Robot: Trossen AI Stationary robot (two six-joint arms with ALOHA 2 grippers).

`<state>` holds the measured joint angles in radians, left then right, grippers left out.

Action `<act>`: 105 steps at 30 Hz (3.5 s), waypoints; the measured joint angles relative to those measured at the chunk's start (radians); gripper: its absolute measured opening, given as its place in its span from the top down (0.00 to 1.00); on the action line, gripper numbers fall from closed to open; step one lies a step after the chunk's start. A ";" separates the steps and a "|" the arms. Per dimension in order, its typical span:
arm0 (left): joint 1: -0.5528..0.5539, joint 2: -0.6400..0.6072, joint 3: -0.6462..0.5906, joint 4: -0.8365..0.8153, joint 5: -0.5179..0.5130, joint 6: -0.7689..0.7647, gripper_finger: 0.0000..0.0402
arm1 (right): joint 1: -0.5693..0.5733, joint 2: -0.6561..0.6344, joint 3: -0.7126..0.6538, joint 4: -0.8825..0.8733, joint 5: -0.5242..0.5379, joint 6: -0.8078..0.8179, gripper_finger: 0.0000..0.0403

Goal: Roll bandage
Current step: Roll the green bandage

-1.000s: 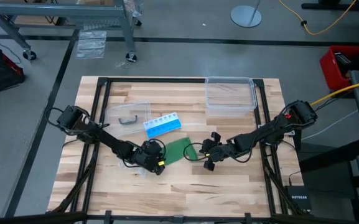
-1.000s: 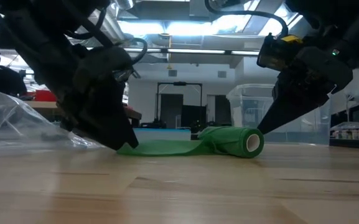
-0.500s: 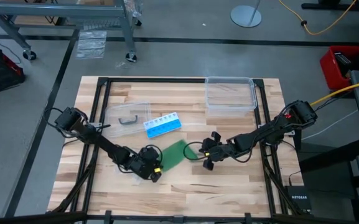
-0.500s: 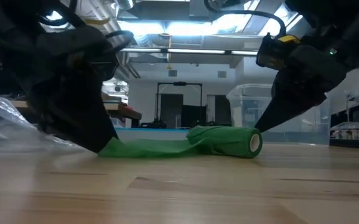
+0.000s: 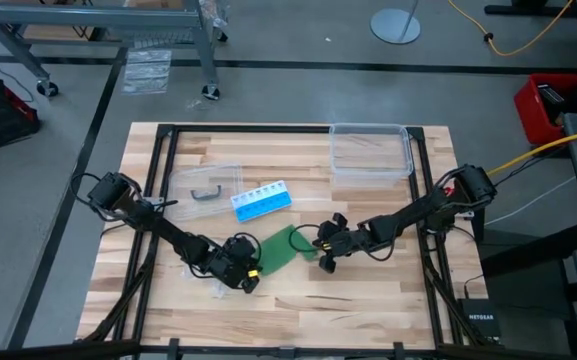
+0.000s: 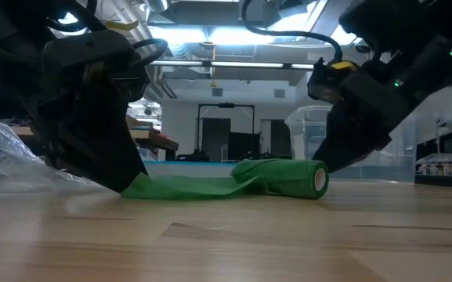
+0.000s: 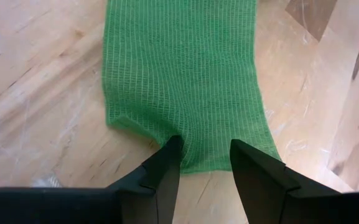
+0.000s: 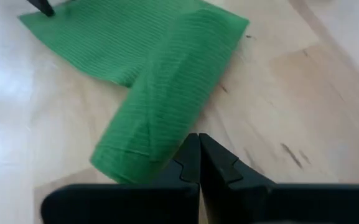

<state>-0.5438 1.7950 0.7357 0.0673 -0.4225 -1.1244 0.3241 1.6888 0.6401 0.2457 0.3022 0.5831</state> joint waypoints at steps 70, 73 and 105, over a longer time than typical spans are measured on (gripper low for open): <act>-0.015 0.001 -0.001 0.028 0.006 0.002 0.66 | -0.024 0.158 0.263 -0.159 -0.216 -0.057 1.00; -0.015 0.002 -0.001 0.031 0.008 0.004 0.66 | -0.023 0.187 0.262 -0.107 -0.264 -0.062 1.00; -0.060 -0.015 0.010 -0.170 -0.023 -0.209 0.66 | -0.024 0.187 0.262 -0.078 -0.288 -0.117 1.00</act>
<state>-0.6041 1.7798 0.7460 -0.1022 -0.4450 -1.3332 0.3004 1.8763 0.9024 0.1678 0.0140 0.4666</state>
